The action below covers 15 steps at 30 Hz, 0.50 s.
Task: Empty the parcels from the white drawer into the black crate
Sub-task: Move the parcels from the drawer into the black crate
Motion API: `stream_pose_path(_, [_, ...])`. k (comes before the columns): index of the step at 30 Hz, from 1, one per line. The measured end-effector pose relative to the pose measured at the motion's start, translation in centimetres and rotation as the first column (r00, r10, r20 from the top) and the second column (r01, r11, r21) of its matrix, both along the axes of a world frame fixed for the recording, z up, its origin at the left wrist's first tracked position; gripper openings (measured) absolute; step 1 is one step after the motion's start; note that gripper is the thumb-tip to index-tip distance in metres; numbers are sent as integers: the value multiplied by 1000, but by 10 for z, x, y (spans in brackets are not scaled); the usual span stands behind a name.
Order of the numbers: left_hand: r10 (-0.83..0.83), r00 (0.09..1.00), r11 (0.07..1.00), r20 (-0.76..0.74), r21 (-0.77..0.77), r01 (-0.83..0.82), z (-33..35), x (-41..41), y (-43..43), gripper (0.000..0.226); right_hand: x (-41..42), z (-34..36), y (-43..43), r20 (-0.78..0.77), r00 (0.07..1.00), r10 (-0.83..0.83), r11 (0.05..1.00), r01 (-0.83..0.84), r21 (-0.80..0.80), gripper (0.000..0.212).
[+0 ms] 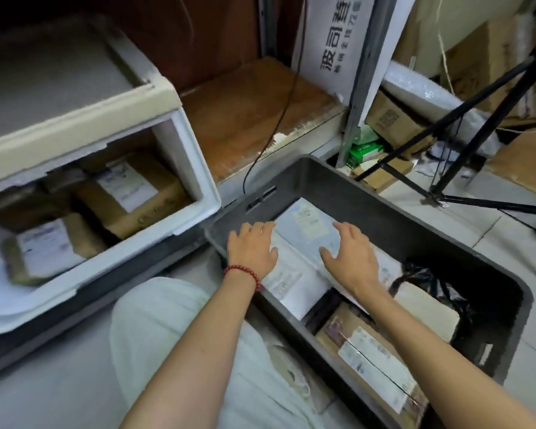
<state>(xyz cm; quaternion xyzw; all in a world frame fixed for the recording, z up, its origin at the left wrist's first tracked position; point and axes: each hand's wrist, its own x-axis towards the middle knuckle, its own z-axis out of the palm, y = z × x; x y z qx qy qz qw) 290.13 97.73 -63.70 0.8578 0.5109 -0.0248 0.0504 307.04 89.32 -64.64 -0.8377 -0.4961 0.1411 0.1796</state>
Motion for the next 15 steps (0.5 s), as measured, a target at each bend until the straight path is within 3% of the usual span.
stream_pose_path(4, [228, 973, 972, -39, 71, -225, 27, -77, 10, 52, -60, 32, 25, 24, 982, 185, 982, -186, 42, 61])
stream_pose_path(6, [330, 944, 939, 14, 100, -329, 43, -103, 14, 48, -90, 48, 37, 63, 957, 283, 956, -286, 58, 60])
stream_pose_path(10, [338, 937, 911, 84, 222, -348, 70, -144, 13, 42, -141, 80, 56, 114, 913, 392, 912, -402, 84, 57])
stream_pose_path(15, [446, 893, 860, 66, 243, -448, 78, -213, -3, 47, -199, 108, 70, 147, 854, 499, 850, -515, 108, 54])
